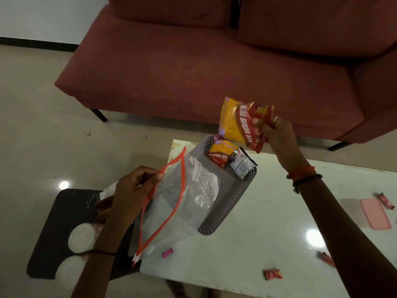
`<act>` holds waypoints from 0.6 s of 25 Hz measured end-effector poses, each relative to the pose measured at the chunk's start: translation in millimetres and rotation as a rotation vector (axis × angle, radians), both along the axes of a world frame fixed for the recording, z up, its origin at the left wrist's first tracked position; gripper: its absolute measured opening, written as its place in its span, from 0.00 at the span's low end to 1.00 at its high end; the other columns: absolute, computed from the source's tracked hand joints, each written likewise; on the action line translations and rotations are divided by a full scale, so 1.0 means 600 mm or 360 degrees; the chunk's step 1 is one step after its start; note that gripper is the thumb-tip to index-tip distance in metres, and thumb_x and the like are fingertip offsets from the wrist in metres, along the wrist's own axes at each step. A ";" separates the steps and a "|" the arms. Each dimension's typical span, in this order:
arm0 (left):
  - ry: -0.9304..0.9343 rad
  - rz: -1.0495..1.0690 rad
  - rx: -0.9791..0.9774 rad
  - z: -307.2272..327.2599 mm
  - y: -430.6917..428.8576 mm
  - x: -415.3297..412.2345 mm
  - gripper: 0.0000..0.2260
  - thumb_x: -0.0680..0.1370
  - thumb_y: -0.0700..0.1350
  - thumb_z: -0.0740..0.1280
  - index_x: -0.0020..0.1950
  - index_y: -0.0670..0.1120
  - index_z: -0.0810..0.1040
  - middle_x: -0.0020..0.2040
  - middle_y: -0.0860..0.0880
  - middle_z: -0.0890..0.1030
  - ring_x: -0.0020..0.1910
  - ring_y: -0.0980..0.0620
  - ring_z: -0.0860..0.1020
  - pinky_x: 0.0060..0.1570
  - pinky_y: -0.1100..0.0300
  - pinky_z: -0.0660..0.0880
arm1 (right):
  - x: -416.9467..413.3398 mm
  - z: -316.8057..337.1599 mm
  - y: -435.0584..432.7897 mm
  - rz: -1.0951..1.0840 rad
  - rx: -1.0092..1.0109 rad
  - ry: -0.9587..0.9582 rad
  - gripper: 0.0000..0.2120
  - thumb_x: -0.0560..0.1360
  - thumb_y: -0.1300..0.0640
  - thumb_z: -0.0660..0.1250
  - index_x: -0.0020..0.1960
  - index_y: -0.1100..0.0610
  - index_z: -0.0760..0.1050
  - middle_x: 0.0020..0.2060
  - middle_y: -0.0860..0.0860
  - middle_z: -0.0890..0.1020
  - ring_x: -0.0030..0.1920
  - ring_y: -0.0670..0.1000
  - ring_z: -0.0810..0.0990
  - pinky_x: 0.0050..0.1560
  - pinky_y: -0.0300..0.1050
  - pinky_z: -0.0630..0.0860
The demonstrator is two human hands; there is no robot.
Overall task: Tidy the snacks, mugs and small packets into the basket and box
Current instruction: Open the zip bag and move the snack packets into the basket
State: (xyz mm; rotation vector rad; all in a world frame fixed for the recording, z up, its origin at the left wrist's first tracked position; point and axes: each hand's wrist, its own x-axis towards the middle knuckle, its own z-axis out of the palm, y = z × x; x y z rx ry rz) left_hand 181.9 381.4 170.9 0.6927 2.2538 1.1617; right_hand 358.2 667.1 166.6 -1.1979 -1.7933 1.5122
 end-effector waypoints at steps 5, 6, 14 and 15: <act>-0.0092 0.0101 -0.0006 -0.007 -0.004 -0.013 0.07 0.74 0.44 0.69 0.38 0.55 0.78 0.28 0.62 0.81 0.26 0.62 0.77 0.30 0.65 0.73 | -0.014 -0.149 0.034 0.0713 0.0411 -0.1201 0.14 0.81 0.59 0.60 0.59 0.68 0.75 0.56 0.64 0.80 0.54 0.61 0.80 0.55 0.49 0.76; -0.0094 0.0103 -0.0010 -0.009 -0.006 -0.015 0.07 0.74 0.44 0.69 0.38 0.55 0.78 0.28 0.61 0.81 0.26 0.62 0.77 0.29 0.66 0.74 | -0.022 -0.172 0.031 0.0912 0.0449 -0.1350 0.15 0.81 0.58 0.59 0.62 0.67 0.75 0.59 0.64 0.79 0.56 0.62 0.79 0.58 0.50 0.75; -0.0136 0.0106 -0.0064 -0.022 -0.016 -0.029 0.04 0.75 0.45 0.68 0.41 0.53 0.79 0.35 0.49 0.82 0.32 0.53 0.80 0.30 0.73 0.76 | -0.066 -0.280 0.028 0.1279 0.0730 -0.1866 0.19 0.81 0.52 0.58 0.68 0.60 0.71 0.67 0.58 0.73 0.67 0.59 0.72 0.66 0.57 0.73; -0.0142 0.0108 -0.0066 -0.023 -0.017 -0.031 0.04 0.75 0.45 0.68 0.41 0.53 0.79 0.35 0.49 0.82 0.32 0.53 0.80 0.31 0.71 0.77 | -0.067 -0.288 0.026 0.1272 0.0785 -0.1919 0.18 0.82 0.52 0.57 0.68 0.60 0.71 0.66 0.58 0.74 0.66 0.59 0.74 0.64 0.57 0.75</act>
